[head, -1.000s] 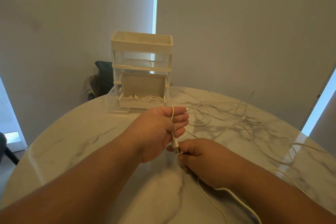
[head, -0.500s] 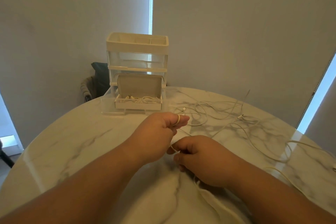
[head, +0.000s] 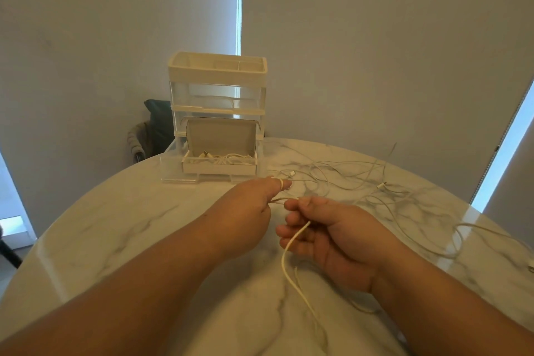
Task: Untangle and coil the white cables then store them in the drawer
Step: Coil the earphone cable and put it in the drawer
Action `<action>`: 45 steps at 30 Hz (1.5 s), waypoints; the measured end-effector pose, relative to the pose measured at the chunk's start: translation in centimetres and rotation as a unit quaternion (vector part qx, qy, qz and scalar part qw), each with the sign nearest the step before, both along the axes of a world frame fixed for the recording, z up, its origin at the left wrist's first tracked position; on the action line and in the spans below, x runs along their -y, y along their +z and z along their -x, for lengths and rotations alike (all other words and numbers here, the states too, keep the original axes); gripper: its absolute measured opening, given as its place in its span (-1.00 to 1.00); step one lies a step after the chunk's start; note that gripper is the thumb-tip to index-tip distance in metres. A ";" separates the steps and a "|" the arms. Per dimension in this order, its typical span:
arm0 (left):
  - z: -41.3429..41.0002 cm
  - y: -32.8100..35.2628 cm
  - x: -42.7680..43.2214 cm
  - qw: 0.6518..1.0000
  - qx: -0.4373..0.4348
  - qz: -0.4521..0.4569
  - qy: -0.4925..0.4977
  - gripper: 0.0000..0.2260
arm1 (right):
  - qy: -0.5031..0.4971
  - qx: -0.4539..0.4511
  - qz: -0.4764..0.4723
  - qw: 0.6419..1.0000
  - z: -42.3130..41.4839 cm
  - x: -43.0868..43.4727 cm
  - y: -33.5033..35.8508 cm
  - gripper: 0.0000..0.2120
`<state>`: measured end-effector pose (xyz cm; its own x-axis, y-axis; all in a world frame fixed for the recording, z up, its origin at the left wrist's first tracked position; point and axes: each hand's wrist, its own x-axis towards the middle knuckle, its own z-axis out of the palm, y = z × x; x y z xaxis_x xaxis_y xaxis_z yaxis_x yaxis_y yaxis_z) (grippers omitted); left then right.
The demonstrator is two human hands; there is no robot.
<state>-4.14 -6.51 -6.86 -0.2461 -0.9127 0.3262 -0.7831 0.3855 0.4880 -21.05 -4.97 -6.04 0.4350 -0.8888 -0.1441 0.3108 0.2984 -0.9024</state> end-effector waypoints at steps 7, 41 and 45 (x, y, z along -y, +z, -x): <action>0.4 0.2 -0.3 1.000 0.008 -0.024 -0.008 -0.39 | 0.035 -0.031 0.010 0.999 0.1 -0.6 0.3 -0.75; 0.7 1.2 -2.1 0.976 -0.046 -0.185 -0.101 -0.62 | -0.093 -0.377 0.335 0.858 1.6 0.0 0.4 -0.78; 0.8 1.1 -2.4 0.970 -0.125 -0.194 -0.075 -0.75 | -0.090 -0.366 0.334 0.864 1.7 0.1 0.5 -0.77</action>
